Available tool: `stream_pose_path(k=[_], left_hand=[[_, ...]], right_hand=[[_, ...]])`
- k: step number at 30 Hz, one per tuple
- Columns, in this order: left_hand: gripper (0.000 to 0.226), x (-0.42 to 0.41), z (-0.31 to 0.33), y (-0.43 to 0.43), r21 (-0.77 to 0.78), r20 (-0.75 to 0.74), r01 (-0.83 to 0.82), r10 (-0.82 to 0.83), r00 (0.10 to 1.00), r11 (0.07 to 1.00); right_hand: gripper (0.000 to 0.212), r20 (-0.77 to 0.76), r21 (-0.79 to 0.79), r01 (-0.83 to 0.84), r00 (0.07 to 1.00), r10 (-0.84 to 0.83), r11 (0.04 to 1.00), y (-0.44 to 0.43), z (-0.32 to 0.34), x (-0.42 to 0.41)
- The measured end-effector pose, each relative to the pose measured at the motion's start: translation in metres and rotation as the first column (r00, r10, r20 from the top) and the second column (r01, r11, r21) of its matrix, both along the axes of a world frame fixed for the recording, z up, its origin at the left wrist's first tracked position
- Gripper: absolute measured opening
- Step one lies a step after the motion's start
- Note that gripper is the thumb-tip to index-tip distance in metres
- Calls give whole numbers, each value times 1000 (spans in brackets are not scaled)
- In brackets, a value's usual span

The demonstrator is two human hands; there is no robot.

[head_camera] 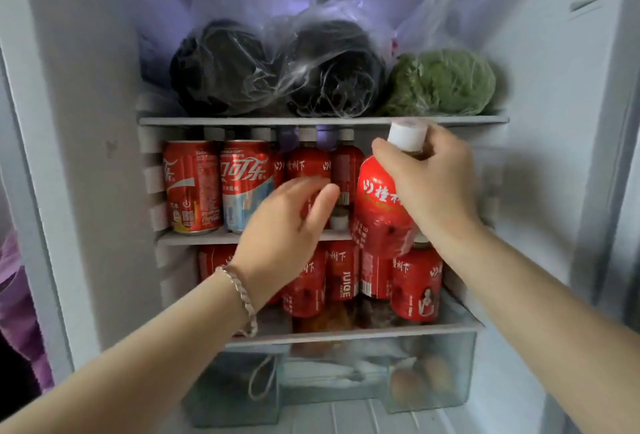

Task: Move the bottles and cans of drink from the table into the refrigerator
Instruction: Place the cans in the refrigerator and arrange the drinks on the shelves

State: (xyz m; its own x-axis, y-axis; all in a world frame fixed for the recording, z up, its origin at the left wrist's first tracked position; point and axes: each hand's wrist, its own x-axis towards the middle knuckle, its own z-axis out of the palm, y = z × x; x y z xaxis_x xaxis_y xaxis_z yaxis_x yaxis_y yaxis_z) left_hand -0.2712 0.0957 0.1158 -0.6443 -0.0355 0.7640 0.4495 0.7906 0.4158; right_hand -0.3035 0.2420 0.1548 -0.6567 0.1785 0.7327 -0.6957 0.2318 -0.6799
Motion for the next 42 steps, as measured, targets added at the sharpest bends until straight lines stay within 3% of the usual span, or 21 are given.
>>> stream_pose_path(k=[2,4,8,13,22,24,30,34,37,42], left_hand=[[39,-13,3,-14,-139,-203,-219,189,961,966],[46,-27,-2,-21,-276,-349,-309,204,915,910],[60,-50,-13,-18,-311,-388,-428,298,872,848],[68,-77,-19,-15,-290,-399,-574,448,800,766],[74,-84,-17,-12,-229,-530,-576,396,750,784],[74,-85,-14,-11,-221,-531,-566,389,753,794],[77,-85,-9,-10,-242,-541,-557,366,757,795],[58,-88,-7,-14,-283,-607,-542,290,740,792],[33,-90,-6,-13,-297,-624,-530,258,737,795],[31,-90,-3,-15,-330,-579,-505,251,776,798]], right_hand=[[20,-25,21,48,999,-48,999,-7,2,-18],[24,51,67,73,996,-77,995,-12,6,-31],[14,211,221,-51,978,4,974,-15,19,-42],[16,226,295,-94,974,27,951,-17,20,-49],[23,198,261,-134,977,83,956,-13,18,-49],[11,197,264,-124,978,72,957,-14,17,-51],[46,179,276,3,982,-55,961,-15,5,-46],[67,19,363,128,989,-145,923,-12,-17,-39],[70,-35,375,162,986,-161,913,-12,-18,-42],[67,-157,386,235,970,-188,892,-10,-25,-39]])
